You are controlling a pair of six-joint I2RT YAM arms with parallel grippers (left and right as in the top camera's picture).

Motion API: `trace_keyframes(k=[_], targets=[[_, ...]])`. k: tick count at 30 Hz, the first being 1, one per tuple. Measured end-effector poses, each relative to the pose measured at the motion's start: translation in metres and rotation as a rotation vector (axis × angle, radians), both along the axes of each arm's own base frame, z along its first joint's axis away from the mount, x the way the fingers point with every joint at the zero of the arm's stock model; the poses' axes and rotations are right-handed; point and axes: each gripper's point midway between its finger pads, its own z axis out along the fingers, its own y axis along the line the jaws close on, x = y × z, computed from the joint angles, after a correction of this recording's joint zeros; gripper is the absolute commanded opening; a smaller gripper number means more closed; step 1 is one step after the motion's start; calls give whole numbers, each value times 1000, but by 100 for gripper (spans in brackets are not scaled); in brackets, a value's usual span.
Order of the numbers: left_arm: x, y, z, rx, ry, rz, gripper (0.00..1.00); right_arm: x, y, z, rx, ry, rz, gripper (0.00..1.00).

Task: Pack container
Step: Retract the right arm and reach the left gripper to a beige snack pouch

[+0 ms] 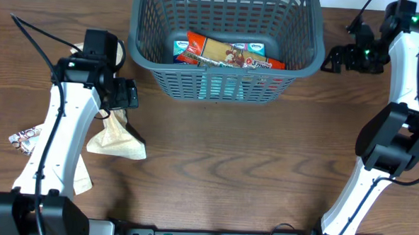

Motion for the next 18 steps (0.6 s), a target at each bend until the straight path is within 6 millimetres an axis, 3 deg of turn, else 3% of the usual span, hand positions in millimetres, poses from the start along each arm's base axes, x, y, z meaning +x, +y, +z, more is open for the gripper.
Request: trace_keyframes(k=[8,18], targets=[[-5,40,-36,-10,9,114,99,-1,0,-2,2,5,0,99],[-5,41,-81,-59,48,116,99,2,7,-1,0,0,16,99]])
